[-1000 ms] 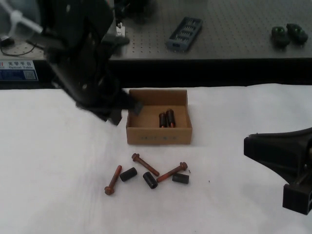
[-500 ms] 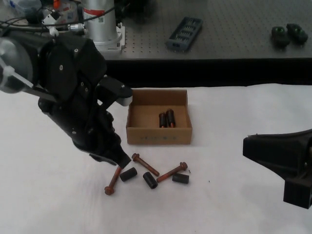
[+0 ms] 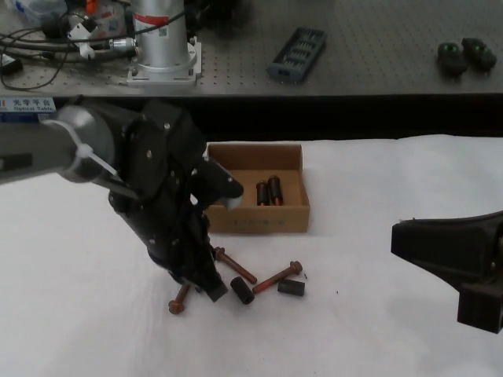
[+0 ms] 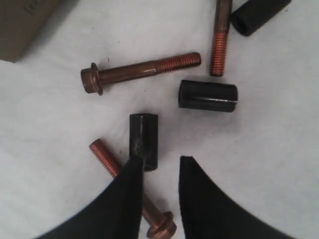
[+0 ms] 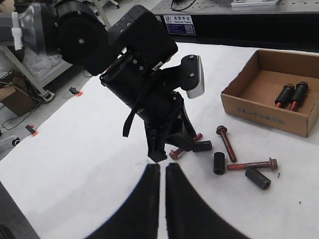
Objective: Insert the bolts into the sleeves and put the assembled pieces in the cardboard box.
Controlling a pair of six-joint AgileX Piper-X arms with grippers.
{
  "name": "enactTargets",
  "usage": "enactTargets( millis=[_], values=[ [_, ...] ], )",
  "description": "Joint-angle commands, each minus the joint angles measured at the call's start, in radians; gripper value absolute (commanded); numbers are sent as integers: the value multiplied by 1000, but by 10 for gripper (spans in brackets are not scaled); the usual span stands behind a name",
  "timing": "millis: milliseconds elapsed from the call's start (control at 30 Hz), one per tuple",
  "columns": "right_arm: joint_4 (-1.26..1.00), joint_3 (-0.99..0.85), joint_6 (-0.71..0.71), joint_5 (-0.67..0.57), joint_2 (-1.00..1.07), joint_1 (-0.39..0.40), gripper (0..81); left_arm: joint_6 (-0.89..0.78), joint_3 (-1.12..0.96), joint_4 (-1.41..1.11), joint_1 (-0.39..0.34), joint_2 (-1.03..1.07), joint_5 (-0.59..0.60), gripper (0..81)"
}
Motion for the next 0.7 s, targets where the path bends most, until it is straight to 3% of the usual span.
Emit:
enactTargets(
  millis=[0,667],
  values=[
    [-9,-7,5,-7,1,-5,37,25,-10,-13,-2,56,-10,188],
    [-7,-7,5,-7,1,-5,37,51,-11,-66,-2,136,-1,188]
  ],
)
